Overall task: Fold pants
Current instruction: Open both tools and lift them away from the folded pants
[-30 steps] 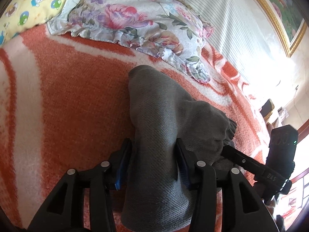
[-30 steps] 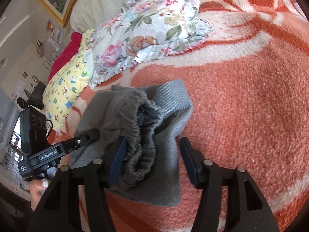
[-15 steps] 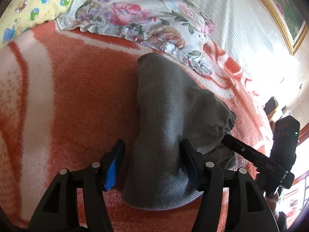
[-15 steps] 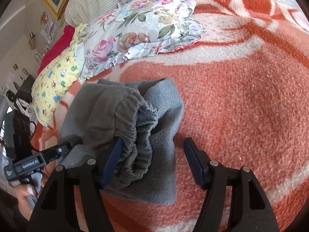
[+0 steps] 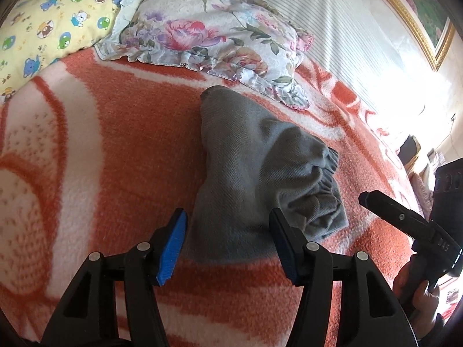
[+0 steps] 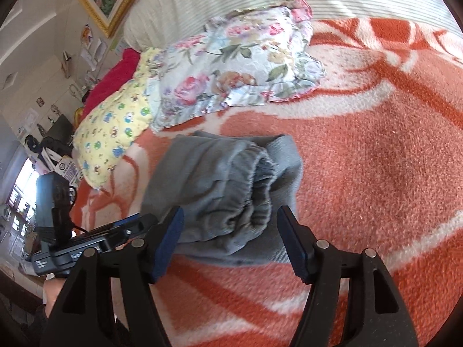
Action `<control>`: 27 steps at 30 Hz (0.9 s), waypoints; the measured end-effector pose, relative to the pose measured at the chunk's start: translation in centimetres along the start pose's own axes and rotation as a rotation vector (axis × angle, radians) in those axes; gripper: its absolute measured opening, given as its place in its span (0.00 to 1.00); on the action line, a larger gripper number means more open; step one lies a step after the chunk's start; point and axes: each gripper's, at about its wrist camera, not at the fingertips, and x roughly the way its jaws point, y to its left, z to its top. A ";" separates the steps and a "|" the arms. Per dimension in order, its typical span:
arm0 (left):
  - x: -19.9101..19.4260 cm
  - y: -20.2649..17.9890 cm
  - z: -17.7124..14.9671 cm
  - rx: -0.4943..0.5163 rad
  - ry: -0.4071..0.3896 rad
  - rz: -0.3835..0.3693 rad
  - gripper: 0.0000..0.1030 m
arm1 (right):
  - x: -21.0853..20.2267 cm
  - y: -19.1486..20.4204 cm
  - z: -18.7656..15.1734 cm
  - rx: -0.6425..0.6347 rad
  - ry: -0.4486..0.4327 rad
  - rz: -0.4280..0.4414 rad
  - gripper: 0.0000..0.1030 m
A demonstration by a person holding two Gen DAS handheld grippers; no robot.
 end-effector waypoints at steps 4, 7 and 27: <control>-1.1 -0.3 -0.6 -0.004 -0.003 0.010 0.63 | -1.3 0.7 -0.5 -0.010 -0.014 0.001 0.75; -2.0 -0.6 -1.3 -0.003 -0.013 0.024 0.66 | -2.3 1.0 -0.9 -0.008 -0.027 0.005 0.75; -7.4 -3.2 -4.5 0.054 -0.090 0.146 0.79 | -6.9 3.4 -3.6 -0.062 -0.053 -0.006 0.92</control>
